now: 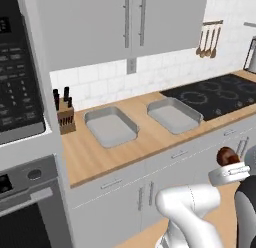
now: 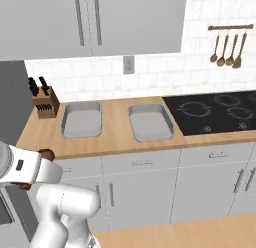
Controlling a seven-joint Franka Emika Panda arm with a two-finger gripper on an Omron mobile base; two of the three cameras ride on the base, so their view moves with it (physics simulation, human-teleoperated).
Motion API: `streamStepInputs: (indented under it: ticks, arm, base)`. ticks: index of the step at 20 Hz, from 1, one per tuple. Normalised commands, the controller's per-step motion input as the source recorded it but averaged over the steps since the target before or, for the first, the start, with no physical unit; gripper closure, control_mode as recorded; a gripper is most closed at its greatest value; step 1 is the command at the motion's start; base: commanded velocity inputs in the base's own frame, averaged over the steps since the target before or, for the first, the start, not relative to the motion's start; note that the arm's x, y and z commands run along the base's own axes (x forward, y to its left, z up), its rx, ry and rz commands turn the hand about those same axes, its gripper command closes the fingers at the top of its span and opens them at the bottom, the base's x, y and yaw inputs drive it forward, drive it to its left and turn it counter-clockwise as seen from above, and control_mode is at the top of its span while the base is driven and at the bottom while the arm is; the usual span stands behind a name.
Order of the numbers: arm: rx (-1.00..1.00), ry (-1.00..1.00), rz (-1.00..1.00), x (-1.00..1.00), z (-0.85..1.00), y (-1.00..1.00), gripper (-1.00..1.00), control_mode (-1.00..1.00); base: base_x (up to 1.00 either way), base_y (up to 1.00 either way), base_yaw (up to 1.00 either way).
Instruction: Place one potato and one chicken drumstick in each tupperware on the nearby counter, to pack two identical lunches.
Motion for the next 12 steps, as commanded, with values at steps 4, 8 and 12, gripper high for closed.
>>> streamStepInputs:
  ticks: [4,8,12]
  arm:
    - [0.00,0.00,0.00,0.00,0.00,0.00,1.00,1.00]
    - [0.00,0.00,0.00,0.00,0.00,0.00,1.00,1.00]
    - [0.01,0.02,0.07,0.25,-0.09,0.00,1.00,-1.00]
  base:
    - [1.00,-0.28,0.20]
    - [1.00,0.00,0.30]
    - [0.75,0.00,0.28]
